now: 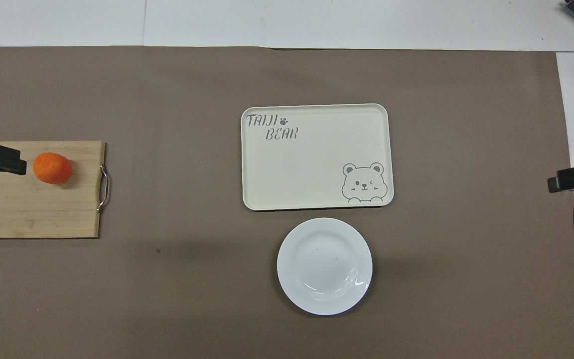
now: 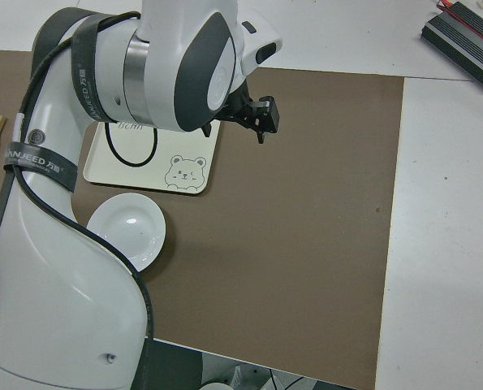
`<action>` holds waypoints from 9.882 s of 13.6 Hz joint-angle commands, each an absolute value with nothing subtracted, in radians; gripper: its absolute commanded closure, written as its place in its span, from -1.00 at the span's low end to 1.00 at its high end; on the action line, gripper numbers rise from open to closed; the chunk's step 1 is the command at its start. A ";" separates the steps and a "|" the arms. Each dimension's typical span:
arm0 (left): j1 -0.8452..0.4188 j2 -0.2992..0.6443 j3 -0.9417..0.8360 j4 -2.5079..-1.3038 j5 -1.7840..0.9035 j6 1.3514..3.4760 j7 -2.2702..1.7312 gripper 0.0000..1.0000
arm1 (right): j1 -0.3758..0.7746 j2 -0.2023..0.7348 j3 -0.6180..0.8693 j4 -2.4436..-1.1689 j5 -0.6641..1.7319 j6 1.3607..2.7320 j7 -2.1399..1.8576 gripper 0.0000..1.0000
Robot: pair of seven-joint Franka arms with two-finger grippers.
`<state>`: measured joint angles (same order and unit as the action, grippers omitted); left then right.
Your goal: Place orange and plate with both arms
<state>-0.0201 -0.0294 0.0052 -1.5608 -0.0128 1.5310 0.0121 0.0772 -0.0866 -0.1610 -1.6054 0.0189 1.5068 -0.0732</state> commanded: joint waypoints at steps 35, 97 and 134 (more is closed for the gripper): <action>0.147 0.009 -0.002 -1.865 0.005 1.916 0.218 -1.00 | 0.107 -0.110 -0.190 -1.631 0.005 1.509 -0.092 -1.00; -0.248 -0.071 -0.190 -1.779 -0.093 1.690 -0.551 1.00 | 0.107 -0.110 -0.190 -1.629 0.005 1.509 -0.094 -1.00; -0.749 0.223 -0.175 -2.008 -0.074 2.332 -0.957 -1.00 | 0.118 -0.109 -0.187 -1.654 0.009 1.568 -0.094 -1.00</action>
<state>-0.7836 0.2634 -0.1775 -2.0370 -0.1046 2.4127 -0.9477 0.1158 -0.0867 -0.1903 -1.6087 0.0177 1.5393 -0.0810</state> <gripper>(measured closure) 0.000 0.000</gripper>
